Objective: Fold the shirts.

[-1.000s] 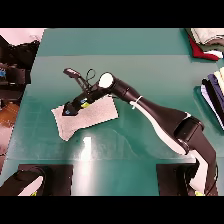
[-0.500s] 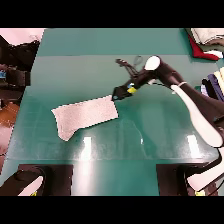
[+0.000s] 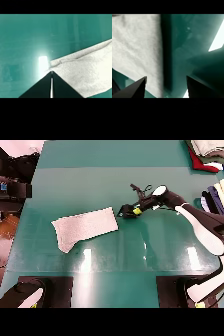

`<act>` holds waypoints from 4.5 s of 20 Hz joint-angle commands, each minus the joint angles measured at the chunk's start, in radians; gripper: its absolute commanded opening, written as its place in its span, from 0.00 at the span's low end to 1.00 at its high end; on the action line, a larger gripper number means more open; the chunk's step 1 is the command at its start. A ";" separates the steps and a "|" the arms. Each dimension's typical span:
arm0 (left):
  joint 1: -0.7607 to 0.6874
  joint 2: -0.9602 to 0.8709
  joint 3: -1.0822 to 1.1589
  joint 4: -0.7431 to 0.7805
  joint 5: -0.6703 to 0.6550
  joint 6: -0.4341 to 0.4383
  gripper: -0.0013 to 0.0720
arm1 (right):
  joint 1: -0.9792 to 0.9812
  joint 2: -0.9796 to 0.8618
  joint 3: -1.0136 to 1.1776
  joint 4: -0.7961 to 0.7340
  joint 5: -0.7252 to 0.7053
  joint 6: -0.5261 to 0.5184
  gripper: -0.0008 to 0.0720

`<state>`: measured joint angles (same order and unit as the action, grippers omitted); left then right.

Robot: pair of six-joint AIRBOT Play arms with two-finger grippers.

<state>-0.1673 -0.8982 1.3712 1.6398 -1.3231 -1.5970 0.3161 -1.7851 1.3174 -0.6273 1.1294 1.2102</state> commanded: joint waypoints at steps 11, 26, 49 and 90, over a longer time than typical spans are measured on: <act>0.001 0.000 0.001 -0.002 -0.055 0.000 0.05 | 0.214 -0.136 0.214 0.136 -0.024 -0.105 0.03; 0.001 0.000 0.001 -0.106 -0.112 -0.001 0.05 | -0.561 0.097 0.605 -0.162 0.063 -0.063 0.03; 0.001 0.001 0.001 -0.185 -0.173 -0.056 0.05 | -1.001 0.098 0.741 -0.153 -0.322 -0.282 0.03; 0.001 0.001 0.001 -0.191 -0.109 -0.026 0.05 | -1.257 0.573 0.257 -0.308 0.290 0.296 0.77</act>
<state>-0.1673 -0.8982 1.3712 1.4506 -1.4651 -1.6211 -1.0512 -1.2572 1.5616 -1.0637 1.4429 1.5036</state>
